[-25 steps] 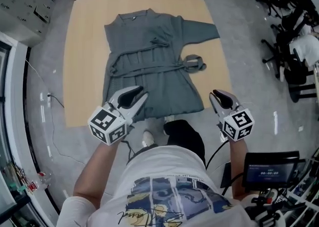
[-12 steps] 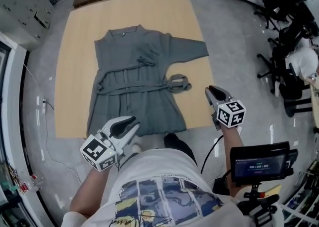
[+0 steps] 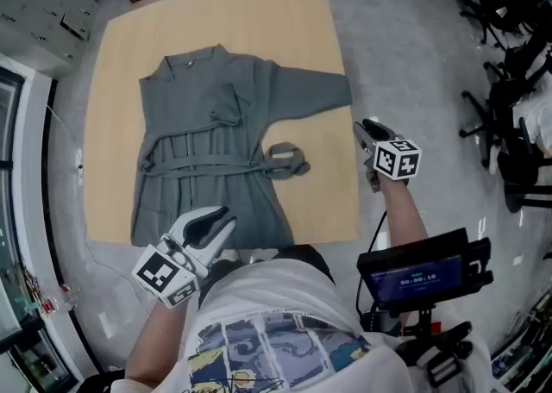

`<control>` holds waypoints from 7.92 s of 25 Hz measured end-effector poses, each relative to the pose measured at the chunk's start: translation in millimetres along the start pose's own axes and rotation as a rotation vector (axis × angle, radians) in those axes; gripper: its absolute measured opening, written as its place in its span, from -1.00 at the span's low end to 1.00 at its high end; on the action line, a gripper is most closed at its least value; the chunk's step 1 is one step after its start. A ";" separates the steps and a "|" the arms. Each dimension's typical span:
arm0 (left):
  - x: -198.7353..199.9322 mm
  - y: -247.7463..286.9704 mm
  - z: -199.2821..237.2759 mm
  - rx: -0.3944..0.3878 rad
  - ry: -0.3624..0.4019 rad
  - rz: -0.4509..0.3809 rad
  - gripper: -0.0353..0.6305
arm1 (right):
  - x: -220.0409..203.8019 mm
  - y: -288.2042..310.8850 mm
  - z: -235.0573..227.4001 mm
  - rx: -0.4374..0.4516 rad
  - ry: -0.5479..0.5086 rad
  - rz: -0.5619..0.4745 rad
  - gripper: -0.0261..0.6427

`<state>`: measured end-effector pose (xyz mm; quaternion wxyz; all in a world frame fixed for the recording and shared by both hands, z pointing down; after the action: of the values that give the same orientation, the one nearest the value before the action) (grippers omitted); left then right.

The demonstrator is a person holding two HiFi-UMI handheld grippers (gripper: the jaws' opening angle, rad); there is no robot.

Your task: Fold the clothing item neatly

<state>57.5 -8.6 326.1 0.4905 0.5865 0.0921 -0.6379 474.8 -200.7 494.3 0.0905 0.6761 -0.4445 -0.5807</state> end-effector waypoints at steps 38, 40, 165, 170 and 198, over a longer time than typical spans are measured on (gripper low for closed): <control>-4.2 13.6 -8.1 0.203 -0.108 0.056 -0.66 | 12.7 112.5 -91.3 0.169 0.316 0.012 -0.83; -4.4 9.8 -7.8 0.204 -0.107 0.045 -0.66 | 17.2 107.8 -86.3 0.163 0.306 0.001 -0.83; -270.4 -286.0 -3.0 -0.175 0.035 0.081 -0.68 | -251.7 -44.9 531.8 0.196 -0.480 0.221 -0.55; -306.1 -272.8 3.2 -0.164 0.017 0.160 -0.66 | -320.3 -67.1 510.0 0.197 -0.373 0.266 -0.55; -488.1 -176.4 189.8 0.237 -0.303 0.416 0.19 | -422.8 20.8 219.1 -0.039 -0.085 0.390 -0.10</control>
<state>-279.4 201.1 710.7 0.5470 0.5443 -0.1800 -0.6101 304.2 171.8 737.9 0.1955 0.5500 -0.5590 -0.5889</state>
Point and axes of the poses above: the fingertips, and each gripper's own axes: y forward along the fingers, z to its left, x out of its top, the point moved 9 cm from there along -y, backward along the fingers, and after that the axes turned 7 degrees about z, right-handed, at the moved point
